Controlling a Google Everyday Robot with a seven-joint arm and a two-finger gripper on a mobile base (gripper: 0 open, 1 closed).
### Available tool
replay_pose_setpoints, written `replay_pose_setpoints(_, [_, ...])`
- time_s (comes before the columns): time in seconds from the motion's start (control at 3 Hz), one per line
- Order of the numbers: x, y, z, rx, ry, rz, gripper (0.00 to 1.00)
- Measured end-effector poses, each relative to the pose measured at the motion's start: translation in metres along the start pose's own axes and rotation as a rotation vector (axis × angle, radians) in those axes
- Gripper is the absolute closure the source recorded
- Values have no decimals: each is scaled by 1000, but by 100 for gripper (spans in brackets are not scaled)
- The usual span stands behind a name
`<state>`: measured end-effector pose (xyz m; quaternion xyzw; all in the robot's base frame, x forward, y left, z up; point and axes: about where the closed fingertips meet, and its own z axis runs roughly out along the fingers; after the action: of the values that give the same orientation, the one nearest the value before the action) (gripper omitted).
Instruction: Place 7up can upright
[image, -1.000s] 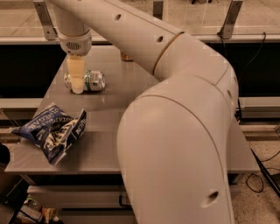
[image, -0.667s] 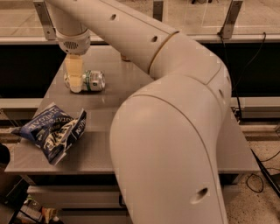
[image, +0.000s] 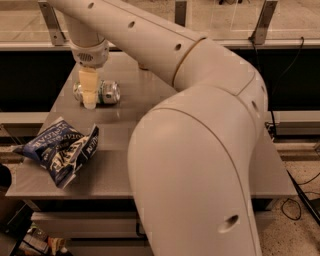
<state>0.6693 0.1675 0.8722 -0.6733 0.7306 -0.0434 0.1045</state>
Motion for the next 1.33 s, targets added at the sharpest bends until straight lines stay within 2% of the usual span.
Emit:
replay_pose_setpoints(0.33, [5,2,5,-12,-15,13,0])
replay_pose_setpoints(0.67, [2,6,6,-17,-31,-1,13])
replay_pose_setpoints(1.33, [-6,10,0,-21,-46,-43,60])
